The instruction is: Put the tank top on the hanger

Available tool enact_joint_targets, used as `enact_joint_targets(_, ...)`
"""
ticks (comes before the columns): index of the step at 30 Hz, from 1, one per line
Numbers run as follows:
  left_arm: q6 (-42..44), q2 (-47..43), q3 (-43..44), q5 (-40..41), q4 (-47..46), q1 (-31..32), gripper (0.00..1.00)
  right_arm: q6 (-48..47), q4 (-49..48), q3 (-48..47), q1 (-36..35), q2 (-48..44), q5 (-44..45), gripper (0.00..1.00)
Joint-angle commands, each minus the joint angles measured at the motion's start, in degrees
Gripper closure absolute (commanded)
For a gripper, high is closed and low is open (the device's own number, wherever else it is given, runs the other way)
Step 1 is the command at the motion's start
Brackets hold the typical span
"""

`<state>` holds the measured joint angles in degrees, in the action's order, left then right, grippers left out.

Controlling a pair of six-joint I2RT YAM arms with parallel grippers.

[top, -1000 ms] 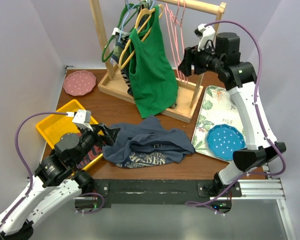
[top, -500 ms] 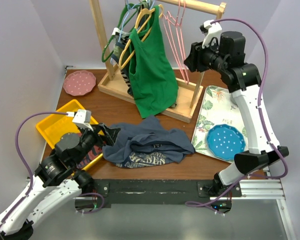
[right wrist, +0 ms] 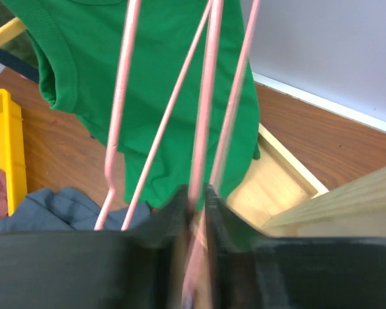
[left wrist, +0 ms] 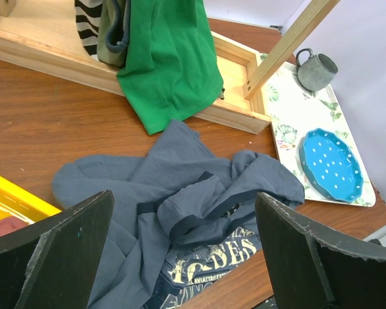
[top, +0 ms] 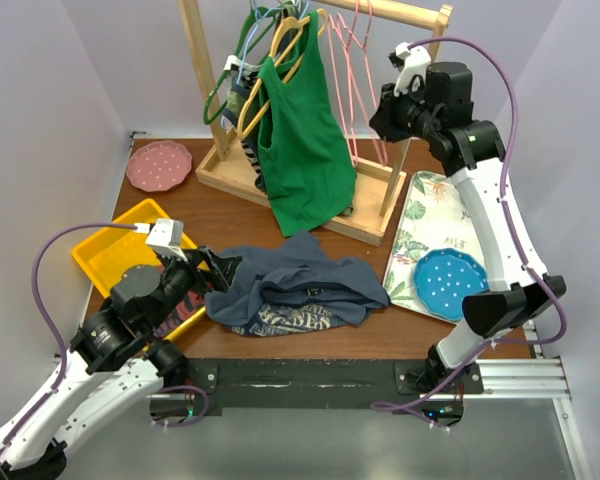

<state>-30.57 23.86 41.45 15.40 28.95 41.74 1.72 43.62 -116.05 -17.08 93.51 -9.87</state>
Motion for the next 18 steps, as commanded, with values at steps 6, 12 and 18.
enact_joint_targets(6, -1.25, -1.36, -0.58, -1.42, -2.5, -0.16, 0.02, -0.13, -3.88, -4.45, 0.12, -2.45, 4.77, 1.0)
enact_joint_targets(12, -1.43, -1.44, -0.49, -1.77, -2.41, -0.16, 0.02, -0.57, -8.19, 0.82, 0.21, -9.48, 8.2, 1.0)
enact_joint_targets(18, -0.81, -0.75, -0.41, -3.88, -2.85, -0.16, 0.0, -3.64, -8.2, 7.05, 0.12, -16.06, 8.03, 1.0)
